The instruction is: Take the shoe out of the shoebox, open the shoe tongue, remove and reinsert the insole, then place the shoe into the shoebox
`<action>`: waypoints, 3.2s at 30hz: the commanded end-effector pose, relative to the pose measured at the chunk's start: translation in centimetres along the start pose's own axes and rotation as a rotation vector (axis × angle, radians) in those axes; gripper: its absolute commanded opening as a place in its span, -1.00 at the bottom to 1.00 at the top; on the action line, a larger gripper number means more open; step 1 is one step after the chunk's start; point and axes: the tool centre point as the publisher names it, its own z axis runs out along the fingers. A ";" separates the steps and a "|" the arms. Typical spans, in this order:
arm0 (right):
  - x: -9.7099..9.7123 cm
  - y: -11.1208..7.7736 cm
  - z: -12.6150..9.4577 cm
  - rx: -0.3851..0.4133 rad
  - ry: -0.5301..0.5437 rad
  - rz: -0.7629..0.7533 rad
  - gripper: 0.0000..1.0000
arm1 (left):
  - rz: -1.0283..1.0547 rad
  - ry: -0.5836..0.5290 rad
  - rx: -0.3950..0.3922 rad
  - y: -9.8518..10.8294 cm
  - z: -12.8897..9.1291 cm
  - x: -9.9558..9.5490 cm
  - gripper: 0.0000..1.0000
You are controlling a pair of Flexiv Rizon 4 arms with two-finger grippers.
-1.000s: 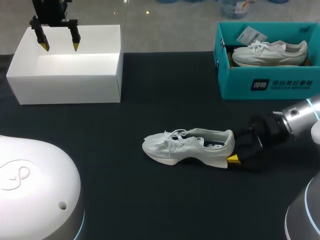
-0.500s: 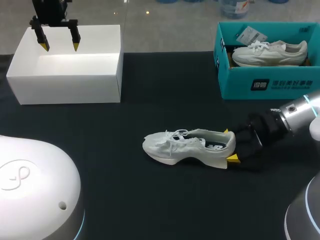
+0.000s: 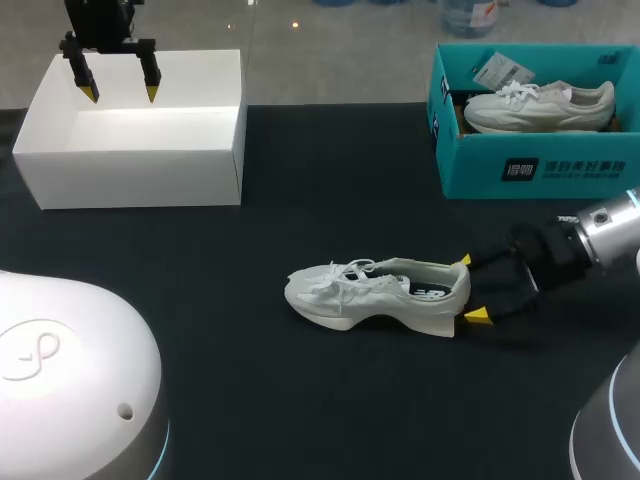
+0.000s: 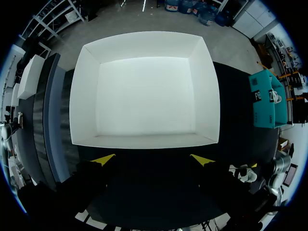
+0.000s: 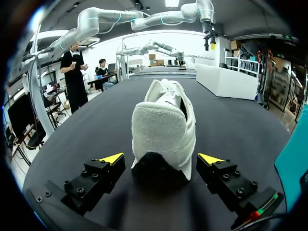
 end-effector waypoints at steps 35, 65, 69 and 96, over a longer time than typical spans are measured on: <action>1.5 -0.5 0.0 0.067 -0.160 0.123 1.00 | 0.000 -0.001 0.000 0.0 0.0 0.0 1.00; -0.2 -0.8 3.9 0.002 -0.125 0.104 1.00 | 0.000 -0.001 0.000 0.0 0.0 0.0 1.00; -0.5 -1.1 3.8 0.003 -0.123 0.103 1.00 | 0.000 -0.001 0.000 0.0 0.0 0.0 1.00; -1.4 -2.2 3.7 -0.037 -0.101 0.075 -1.00 | 0.000 -0.001 0.000 0.0 0.0 0.0 1.00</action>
